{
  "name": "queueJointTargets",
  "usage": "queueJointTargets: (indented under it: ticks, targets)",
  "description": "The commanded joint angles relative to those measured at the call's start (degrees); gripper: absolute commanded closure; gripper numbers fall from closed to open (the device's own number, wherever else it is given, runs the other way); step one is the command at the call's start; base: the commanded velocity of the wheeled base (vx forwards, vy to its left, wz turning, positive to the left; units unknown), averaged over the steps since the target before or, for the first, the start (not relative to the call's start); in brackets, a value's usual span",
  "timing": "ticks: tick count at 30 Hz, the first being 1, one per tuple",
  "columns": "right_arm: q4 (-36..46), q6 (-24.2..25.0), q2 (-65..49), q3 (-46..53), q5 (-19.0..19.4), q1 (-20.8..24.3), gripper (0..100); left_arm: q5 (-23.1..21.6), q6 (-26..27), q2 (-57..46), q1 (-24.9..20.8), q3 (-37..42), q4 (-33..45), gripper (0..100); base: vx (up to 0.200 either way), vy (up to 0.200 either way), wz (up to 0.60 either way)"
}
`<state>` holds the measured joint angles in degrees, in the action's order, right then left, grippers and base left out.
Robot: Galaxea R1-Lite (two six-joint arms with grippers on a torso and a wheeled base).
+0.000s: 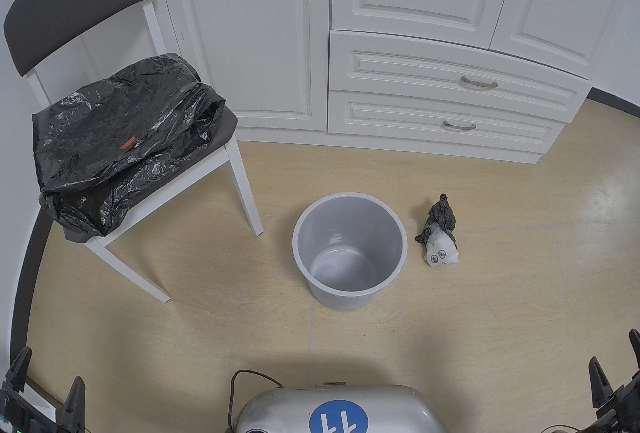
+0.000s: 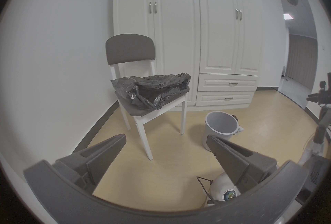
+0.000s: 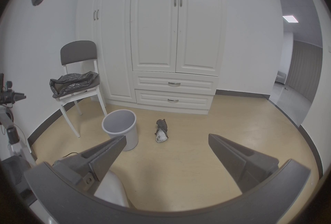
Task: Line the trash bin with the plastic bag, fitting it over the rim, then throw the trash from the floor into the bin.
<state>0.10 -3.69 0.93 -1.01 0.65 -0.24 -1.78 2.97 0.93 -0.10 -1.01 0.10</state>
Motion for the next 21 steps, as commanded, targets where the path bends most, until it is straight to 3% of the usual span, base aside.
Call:
queueJointTargets:
  ticks: [1,9,10,12,21]
  targets:
    - [0.0,-0.4,-0.9,1.0,0.3,0.1,0,-0.9,0.7,-0.8,0.0,1.0,-0.3,0,0.0,0.0,0.0]
    - [-0.2,2.6,-0.9,1.0,-0.1,0.0,0,-0.4,-0.6,-0.8,0.1,0.9,0.0,0,0.0,0.0,0.0]
    - [-0.2,3.7,-0.9,1.0,-0.6,0.1,0,2.0,-3.7,-0.8,0.0,0.9,0.1,0,0.0,0.0,0.0]
    - [-0.2,3.7,-0.9,1.0,-0.6,0.1,0,2.9,-5.3,-0.8,0.0,0.9,-0.1,0,0.0,0.0,0.0]
    - [-0.2,3.6,-0.9,1.0,-0.6,0.1,0,2.7,-3.4,-0.8,0.1,1.0,-0.2,0,0.0,0.0,0.0]
